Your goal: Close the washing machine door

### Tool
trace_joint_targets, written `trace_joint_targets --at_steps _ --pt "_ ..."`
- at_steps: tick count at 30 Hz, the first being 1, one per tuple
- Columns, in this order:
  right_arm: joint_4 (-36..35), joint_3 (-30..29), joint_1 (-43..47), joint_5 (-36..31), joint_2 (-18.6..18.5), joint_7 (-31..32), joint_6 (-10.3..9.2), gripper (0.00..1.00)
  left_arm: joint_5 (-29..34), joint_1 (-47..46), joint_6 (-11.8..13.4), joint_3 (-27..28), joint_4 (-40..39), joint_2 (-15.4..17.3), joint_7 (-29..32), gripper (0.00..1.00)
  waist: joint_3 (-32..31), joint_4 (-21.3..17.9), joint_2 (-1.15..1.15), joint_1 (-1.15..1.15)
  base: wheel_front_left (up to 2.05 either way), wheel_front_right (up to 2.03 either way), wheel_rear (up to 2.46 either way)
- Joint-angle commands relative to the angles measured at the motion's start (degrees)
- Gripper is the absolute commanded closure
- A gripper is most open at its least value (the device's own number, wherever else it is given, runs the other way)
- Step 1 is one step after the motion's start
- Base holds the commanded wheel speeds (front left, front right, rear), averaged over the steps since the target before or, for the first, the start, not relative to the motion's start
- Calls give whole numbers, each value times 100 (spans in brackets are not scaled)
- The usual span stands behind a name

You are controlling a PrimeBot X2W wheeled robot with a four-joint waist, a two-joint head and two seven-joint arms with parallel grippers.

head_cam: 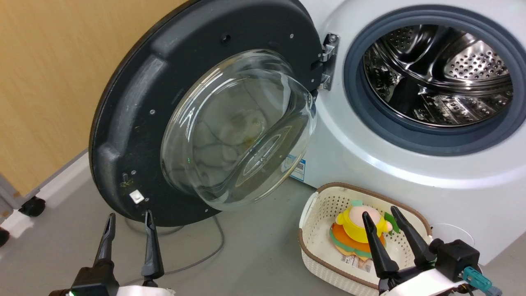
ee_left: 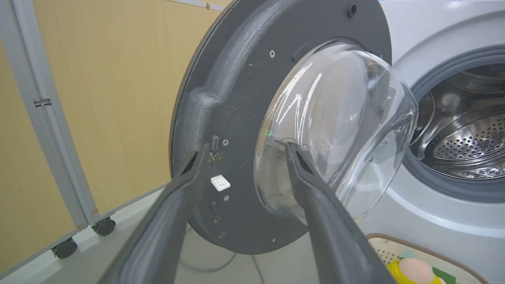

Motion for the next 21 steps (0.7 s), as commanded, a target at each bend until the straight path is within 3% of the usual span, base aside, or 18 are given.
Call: trace_joint_targets --at_steps 1,21 --pt "36 36 -44 94 -42 -61 4 0 -63 101 42 12 -39 0 -74 0 -4 55 0 0 0 0 0" --pt "97 123 84 322 -56 -261 5 0 -146 156 90 -14 23 -1 -274 0 -4 460 0 0 0 0 0"
